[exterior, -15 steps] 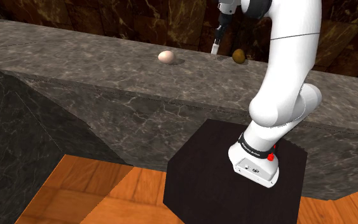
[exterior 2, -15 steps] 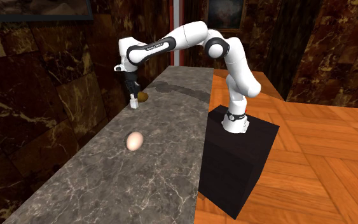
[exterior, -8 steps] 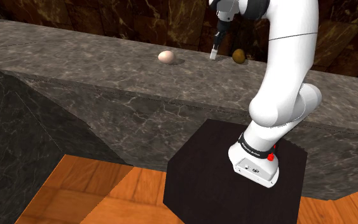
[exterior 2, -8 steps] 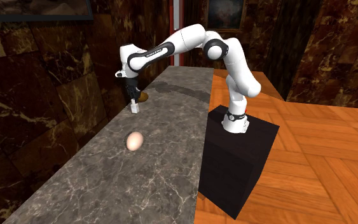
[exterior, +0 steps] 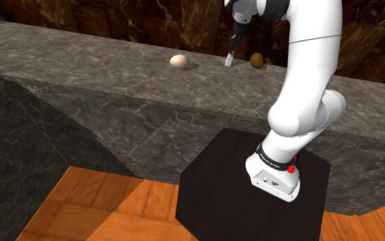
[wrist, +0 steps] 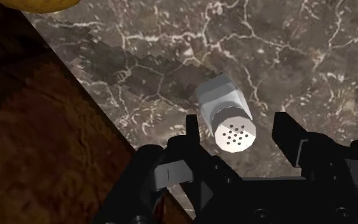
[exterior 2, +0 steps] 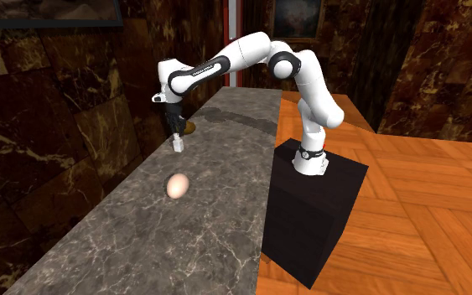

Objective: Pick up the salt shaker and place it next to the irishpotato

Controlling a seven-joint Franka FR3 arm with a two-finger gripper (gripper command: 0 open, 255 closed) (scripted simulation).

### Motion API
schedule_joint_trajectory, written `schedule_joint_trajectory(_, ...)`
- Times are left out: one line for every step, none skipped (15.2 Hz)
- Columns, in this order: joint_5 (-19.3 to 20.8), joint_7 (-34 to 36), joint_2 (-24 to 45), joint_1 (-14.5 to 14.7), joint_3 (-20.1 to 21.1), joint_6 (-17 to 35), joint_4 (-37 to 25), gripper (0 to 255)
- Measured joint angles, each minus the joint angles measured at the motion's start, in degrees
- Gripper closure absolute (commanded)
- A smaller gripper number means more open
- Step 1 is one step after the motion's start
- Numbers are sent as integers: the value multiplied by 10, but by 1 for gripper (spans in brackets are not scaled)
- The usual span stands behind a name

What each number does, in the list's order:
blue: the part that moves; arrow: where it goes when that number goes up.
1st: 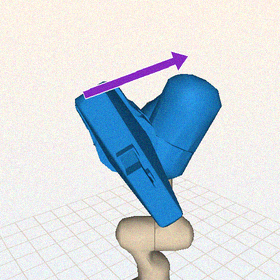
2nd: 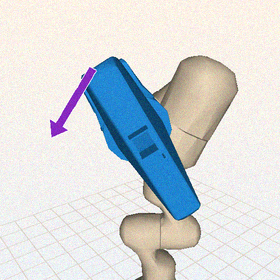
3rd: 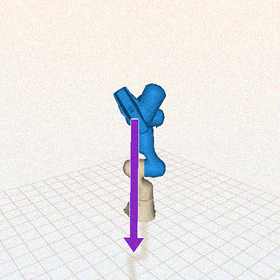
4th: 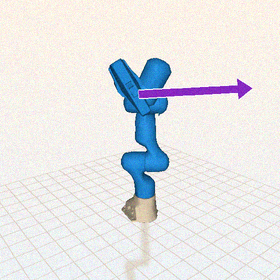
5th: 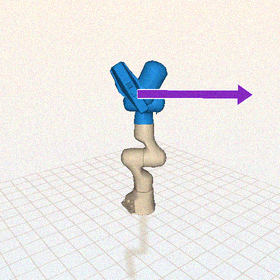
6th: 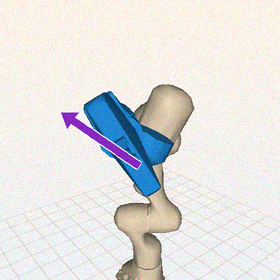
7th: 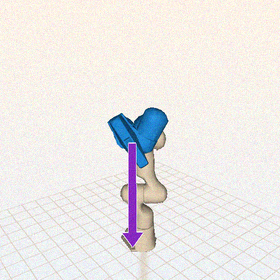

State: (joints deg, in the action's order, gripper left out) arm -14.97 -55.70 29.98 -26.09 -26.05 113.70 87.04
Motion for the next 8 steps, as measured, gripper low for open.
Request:
schedule_joint_trajectory(0, 0, 0, 0, 0, 0, 0, 0)
schedule_joint_trajectory(0, 0, 0, 0, 0, 0, 0, 0)
schedule_joint_trajectory(0, 0, 0, 0, 0, 0, 0, 0)
schedule_joint_trajectory(0, 0, 0, 0, 0, 0, 0, 0)
schedule_joint_trajectory(0, 0, 0, 0, 0, 0, 0, 0)
schedule_joint_trajectory(2, 2, -3, 0, -1, -7, -5, 0)
schedule_joint_trajectory(4, 3, -6, 0, -2, -18, -13, 0)
schedule_joint_trajectory(6, 5, -10, -1, -3, -34, -26, 0)
